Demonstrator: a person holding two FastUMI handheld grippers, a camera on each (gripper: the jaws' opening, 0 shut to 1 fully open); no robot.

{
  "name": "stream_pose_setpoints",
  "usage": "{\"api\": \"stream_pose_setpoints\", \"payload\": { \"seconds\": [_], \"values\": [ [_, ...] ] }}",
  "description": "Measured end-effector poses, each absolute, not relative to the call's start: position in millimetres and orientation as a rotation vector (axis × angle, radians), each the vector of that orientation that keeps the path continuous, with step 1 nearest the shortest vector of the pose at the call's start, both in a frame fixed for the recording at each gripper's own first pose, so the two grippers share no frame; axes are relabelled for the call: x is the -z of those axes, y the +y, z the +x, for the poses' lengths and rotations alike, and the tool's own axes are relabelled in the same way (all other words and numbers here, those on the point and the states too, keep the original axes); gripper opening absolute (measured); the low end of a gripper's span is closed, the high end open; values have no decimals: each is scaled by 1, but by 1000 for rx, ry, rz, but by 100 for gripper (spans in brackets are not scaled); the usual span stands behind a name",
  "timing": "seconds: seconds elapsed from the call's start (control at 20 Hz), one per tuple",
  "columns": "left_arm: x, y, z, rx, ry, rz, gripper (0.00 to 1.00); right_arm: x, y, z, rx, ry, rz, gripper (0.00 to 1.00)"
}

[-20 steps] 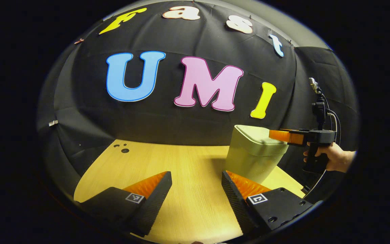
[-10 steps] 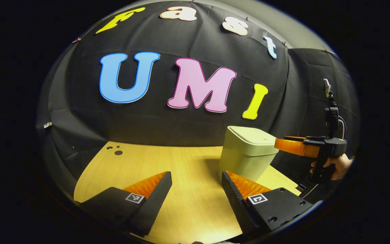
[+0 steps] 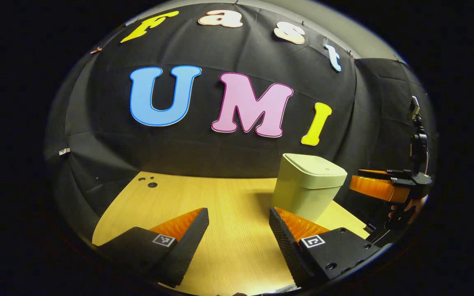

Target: Press the lid of the desktop garbage bin to open it, pick up the crumpled paper on the desktop and throw it into the bin, then pick up the pop can on the desktop and drop it into the bin, and finally close the garbage bin lid.

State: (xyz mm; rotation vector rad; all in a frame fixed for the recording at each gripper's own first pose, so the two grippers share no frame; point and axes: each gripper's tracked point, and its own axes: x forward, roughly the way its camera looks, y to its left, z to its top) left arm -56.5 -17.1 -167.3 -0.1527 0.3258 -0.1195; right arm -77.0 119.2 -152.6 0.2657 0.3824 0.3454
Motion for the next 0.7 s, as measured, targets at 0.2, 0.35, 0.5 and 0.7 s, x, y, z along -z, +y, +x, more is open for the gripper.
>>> {"api": "stream_pose_setpoints", "payload": {
  "seconds": [0.2, 0.35, 0.5, 0.7],
  "values": [
    [159, -28, -61, 115, 318, -162, 95, 151, 121, -83, -391, 385, 250, 97],
    [158, -35, -64, 113, 321, -146, 95, 148, 119, -85, -400, 375, 249, 97],
    [155, -40, -65, 103, 318, -134, 95, 151, 117, -88, -419, 380, 236, 97],
    [154, -48, -69, 85, 320, -130, 95, 154, 113, -90, -439, 387, 250, 96]
  ]
}}
